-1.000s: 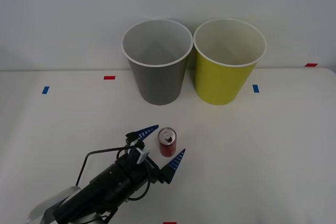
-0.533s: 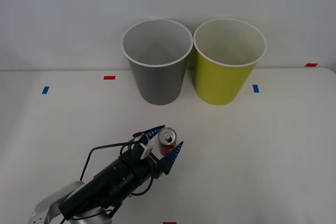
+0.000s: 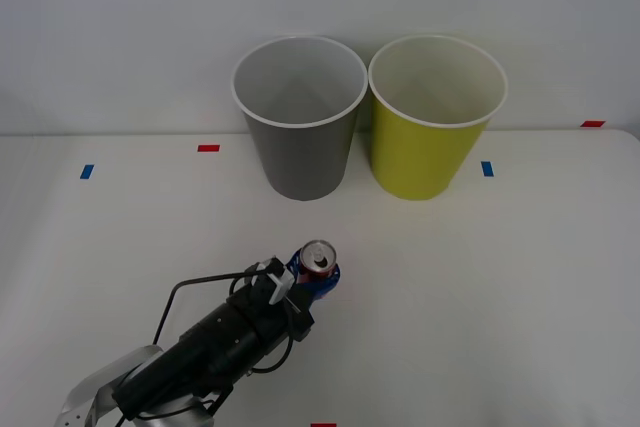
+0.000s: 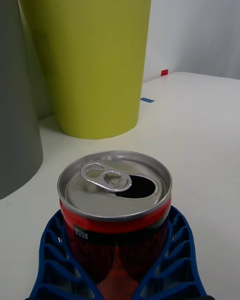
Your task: Put cans in the gray bin and PET bottles in the light green bin.
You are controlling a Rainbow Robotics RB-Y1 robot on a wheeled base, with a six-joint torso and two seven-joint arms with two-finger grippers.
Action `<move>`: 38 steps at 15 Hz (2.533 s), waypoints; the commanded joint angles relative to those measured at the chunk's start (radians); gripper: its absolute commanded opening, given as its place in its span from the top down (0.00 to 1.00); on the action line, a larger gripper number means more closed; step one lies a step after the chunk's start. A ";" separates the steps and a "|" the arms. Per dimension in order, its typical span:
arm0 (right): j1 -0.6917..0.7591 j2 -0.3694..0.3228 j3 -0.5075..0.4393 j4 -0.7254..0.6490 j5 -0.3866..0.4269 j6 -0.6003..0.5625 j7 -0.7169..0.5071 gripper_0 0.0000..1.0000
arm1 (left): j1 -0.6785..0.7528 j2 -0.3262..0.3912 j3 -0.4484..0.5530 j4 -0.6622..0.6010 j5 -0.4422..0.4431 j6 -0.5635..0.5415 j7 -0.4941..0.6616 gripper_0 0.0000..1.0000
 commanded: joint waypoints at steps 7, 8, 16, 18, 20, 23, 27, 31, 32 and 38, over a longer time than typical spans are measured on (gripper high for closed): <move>0.000 0.000 0.000 0.000 0.000 0.000 0.000 0.00 | 0.001 0.066 0.048 -0.184 0.025 0.196 0.014 1.00; 0.000 0.000 0.000 0.000 0.000 0.000 0.000 0.00 | 0.001 0.075 0.065 -0.223 0.027 0.242 0.015 1.00; 0.000 0.000 0.000 0.000 0.000 0.000 0.000 0.00 | 0.001 0.101 0.275 -0.625 0.028 0.834 0.023 1.00; 0.000 0.000 0.000 0.000 0.000 0.000 0.000 0.00 | 0.001 0.090 0.352 -0.738 0.033 1.031 0.021 1.00; 0.000 0.000 0.000 0.000 0.000 0.000 0.000 0.00 | 0.001 0.069 0.447 -0.858 0.056 1.227 0.018 1.00; 0.000 0.000 0.000 0.000 0.000 0.000 0.000 0.00 | 0.000 0.038 0.588 -0.930 0.148 1.359 0.000 1.00; 0.000 0.000 0.000 0.000 0.000 0.000 0.000 0.00 | -0.057 -0.017 0.780 -0.947 0.295 1.499 -0.164 1.00; 0.000 0.000 0.000 0.000 0.000 0.000 0.000 0.00 | -0.193 -0.055 0.891 -0.945 0.350 1.649 -0.156 1.00; 0.000 0.000 0.000 0.000 0.000 0.000 0.000 0.00 | -0.232 -0.068 0.898 -0.945 0.338 1.667 -0.150 1.00; 0.000 0.000 0.000 0.000 0.000 0.000 0.000 0.00 | -0.414 -0.117 0.852 -0.789 0.263 1.640 -0.103 1.00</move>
